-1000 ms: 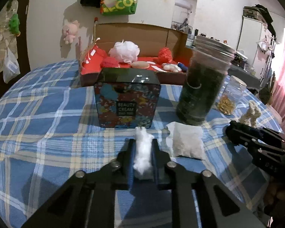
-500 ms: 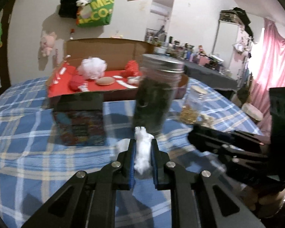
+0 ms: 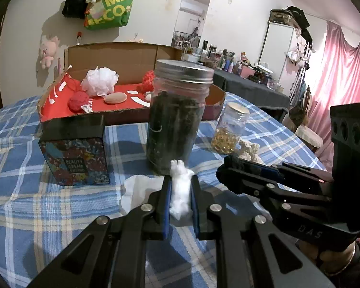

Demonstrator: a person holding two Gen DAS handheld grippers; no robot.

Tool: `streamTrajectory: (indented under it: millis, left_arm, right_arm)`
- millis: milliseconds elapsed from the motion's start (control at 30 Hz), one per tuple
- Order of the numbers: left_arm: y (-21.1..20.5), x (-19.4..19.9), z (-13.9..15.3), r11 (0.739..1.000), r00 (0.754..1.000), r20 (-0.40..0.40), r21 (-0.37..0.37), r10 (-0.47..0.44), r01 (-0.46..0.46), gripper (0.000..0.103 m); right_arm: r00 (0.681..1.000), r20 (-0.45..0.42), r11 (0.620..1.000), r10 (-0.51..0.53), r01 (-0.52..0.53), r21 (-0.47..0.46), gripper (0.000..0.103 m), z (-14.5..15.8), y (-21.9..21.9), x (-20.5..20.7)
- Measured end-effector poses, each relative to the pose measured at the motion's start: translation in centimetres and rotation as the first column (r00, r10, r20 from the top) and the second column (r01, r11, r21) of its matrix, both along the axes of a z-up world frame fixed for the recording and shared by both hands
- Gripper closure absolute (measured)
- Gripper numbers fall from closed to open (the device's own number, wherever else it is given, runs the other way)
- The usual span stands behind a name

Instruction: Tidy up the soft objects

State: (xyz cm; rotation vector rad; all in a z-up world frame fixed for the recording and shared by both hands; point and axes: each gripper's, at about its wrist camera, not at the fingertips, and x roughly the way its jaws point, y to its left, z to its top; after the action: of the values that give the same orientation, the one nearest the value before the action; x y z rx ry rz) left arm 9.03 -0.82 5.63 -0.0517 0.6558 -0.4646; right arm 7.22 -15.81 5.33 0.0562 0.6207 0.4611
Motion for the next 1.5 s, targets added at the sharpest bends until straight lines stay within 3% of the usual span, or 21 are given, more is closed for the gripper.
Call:
streamTrajectory:
  millis: [300, 867, 1167, 1500]
  left_arm:
    - [1.5, -0.2, 0.3, 1.000, 1.000, -0.003, -0.010, 0.030, -0.030, 0.088]
    - [7.9, 0.2, 0.7, 0.987, 0.986, -0.045, -0.008, 0.158, -0.159, 0.088]
    - [11.5, 1.6, 0.3, 0.972, 0.970, -0.076, 0.005, 0.233, -0.233, 0.088]
    - [14.0, 4.5, 0.3, 0.967, 0.962, -0.099, 0.026, 0.256, -0.254, 0.088]
  right_arm:
    - [1.000, -0.004, 1.000, -0.001, 0.001, 0.001, 0.079, 0.1, -0.2, 0.1]
    - [0.995, -0.026, 0.995, -0.096, 0.097, 0.025, 0.079, 1.6, -4.8, 0.2]
    - [0.984, -0.042, 0.984, -0.175, 0.176, 0.029, 0.079, 2.0, -7.7, 0.9]
    - [0.971, -0.099, 0.974, -0.216, 0.221, 0.044, 0.079, 1.7, -10.1, 3.7]
